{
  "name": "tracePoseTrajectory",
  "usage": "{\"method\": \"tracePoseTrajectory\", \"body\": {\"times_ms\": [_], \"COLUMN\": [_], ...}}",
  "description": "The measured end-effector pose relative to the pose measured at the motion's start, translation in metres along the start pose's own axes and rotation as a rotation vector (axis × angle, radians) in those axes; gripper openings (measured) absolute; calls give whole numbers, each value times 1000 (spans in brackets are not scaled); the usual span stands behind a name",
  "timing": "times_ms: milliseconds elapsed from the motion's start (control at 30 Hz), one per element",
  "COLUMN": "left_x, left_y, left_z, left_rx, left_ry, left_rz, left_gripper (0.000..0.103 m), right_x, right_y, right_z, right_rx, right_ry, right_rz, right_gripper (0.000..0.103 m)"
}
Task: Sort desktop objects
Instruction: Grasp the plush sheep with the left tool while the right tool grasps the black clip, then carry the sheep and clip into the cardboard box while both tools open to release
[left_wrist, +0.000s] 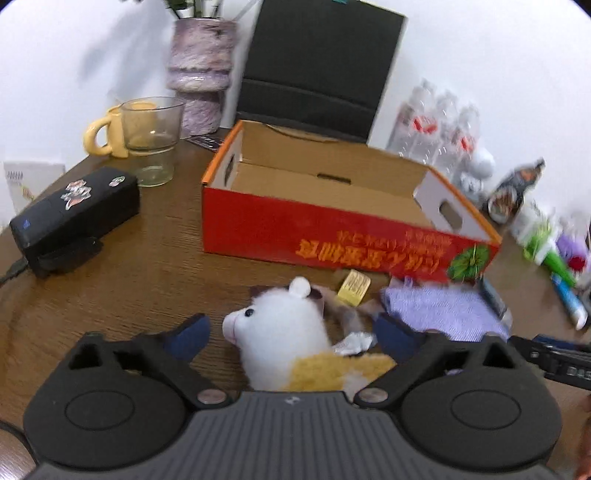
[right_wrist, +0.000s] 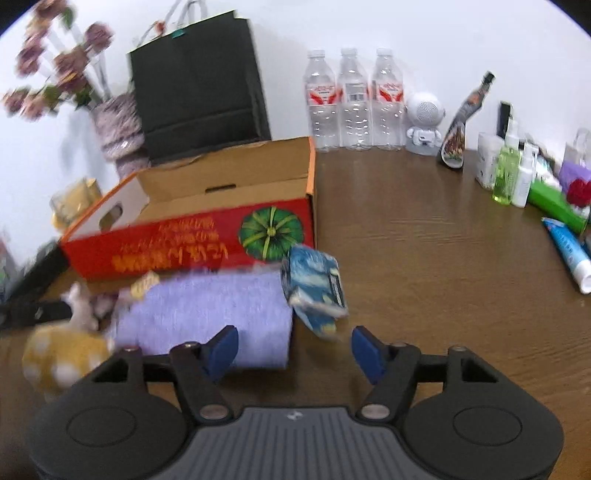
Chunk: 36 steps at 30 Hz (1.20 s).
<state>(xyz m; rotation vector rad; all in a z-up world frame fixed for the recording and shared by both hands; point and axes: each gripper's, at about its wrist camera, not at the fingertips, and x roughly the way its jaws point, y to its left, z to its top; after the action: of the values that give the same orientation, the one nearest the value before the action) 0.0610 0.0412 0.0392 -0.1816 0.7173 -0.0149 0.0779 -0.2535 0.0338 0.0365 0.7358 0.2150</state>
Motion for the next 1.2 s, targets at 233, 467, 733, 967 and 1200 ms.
{"method": "tracePoseTrajectory", "body": {"times_ms": [233, 467, 733, 967, 1200], "left_x": [-6, -35, -63, -99, -77], "left_y": [-1, -2, -4, -3, -14], "left_z": [-15, -23, -17, 26, 140], "left_rx": [70, 83, 70, 40, 47], "left_ry": [31, -8, -77, -179, -238], "left_rz": [-45, -67, -86, -173, -136], "left_gripper": [45, 41, 41, 41, 41], "right_x": [-10, -18, -25, -50, -75], "right_y": [5, 11, 19, 25, 40], "right_z": [-32, -38, -46, -18, 99], "right_rx": [-98, -116, -153, -162, -154], "right_ry": [45, 55, 50, -30, -235], "right_rz": [-39, -3, 22, 41, 109], "right_gripper": [46, 37, 12, 11, 11]}}
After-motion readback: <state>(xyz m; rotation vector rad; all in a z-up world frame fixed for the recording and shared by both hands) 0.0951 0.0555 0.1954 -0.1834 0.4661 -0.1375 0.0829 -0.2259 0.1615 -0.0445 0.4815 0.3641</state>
